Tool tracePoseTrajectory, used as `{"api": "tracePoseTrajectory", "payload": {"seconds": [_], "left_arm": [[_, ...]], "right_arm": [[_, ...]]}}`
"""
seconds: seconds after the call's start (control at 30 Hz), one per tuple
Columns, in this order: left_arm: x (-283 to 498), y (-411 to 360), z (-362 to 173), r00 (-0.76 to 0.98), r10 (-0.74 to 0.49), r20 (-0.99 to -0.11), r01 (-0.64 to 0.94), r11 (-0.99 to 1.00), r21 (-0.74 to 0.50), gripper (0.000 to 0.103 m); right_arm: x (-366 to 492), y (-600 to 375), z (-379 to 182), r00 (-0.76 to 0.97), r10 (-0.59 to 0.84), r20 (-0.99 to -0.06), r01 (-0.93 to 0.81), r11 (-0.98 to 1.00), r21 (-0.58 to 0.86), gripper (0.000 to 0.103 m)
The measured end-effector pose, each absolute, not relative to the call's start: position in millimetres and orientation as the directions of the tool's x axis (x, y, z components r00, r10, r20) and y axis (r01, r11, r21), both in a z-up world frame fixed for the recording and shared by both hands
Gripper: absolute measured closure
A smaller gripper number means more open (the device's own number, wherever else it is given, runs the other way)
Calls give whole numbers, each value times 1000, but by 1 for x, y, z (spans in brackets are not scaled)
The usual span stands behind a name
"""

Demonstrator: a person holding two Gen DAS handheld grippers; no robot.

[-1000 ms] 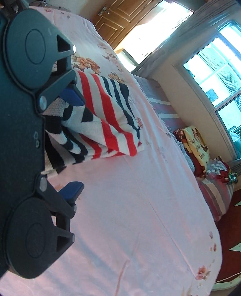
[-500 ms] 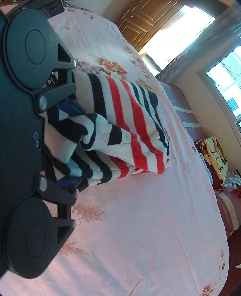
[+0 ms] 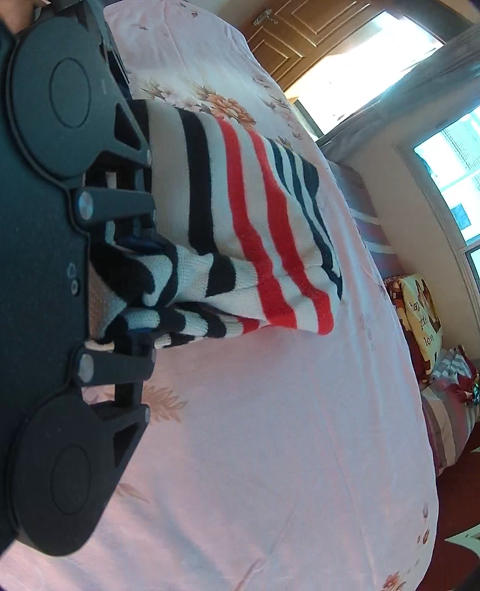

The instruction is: Fold small clothes

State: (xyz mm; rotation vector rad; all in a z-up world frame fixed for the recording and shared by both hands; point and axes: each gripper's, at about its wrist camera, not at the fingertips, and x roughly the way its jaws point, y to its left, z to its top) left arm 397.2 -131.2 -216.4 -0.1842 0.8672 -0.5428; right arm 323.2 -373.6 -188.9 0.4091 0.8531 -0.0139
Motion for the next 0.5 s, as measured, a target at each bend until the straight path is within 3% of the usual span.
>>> {"api": "tracePoseTrajectory", "payload": {"seconds": [0.17,0.3,0.37,0.5], "left_arm": [[399,-120,-192,555,-530,-641,350,848,-398,16],[411,-123,-169,593,-529,-608,360,849,-387,16],[421,-130,-162,603,-519,-606,366,855,-368,16],[444,-150,-152,625,-492,-606,388,870,-305,16]], "right_arm": [[310,-367,-159,709,67,-702,161,954,253,49],[312,-354,-128,773,20,-634,104,982,159,52],[324,-348,-122,775,26,-631,81,987,140,59],[353,-341,-121,780,30,-624,81,986,149,59]]}}
